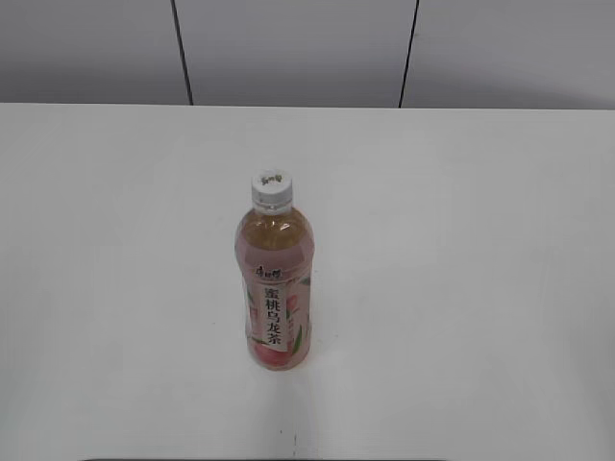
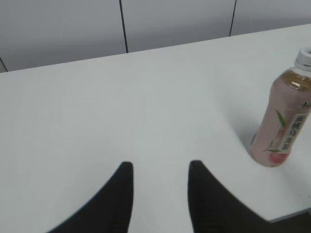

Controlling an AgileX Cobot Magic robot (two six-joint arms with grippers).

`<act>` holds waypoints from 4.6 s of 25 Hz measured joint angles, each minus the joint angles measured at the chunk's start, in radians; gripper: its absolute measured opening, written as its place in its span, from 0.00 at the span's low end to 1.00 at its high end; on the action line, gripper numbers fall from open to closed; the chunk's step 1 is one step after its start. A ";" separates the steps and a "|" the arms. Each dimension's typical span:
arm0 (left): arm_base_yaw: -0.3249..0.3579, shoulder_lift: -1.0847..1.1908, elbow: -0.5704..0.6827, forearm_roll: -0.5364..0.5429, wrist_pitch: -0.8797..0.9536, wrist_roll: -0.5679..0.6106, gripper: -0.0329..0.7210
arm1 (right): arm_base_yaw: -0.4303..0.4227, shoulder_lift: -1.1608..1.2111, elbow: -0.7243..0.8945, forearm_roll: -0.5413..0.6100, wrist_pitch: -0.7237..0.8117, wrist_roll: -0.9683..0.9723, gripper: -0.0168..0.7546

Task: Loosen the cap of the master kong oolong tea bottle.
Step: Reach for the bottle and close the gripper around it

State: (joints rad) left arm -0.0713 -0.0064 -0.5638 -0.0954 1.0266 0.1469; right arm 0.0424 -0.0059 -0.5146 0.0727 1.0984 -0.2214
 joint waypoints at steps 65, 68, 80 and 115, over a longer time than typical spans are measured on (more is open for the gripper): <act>-0.017 0.992 0.227 -0.151 -1.406 -0.074 0.36 | 0.000 0.000 0.001 0.007 0.000 0.000 0.75; -0.017 1.124 0.227 0.022 -1.525 -0.174 0.36 | 0.000 0.000 0.001 0.007 0.000 0.000 0.75; -0.019 1.647 0.227 0.505 -2.133 -0.359 0.50 | 0.000 0.000 0.001 0.007 0.000 0.000 0.75; -0.187 1.733 0.227 1.086 -2.230 -0.525 0.83 | 0.000 0.000 0.001 0.007 0.000 0.000 0.75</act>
State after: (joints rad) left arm -0.2586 1.7262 -0.3372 0.9907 -1.2032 -0.3778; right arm 0.0424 -0.0059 -0.5135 0.0801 1.0984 -0.2210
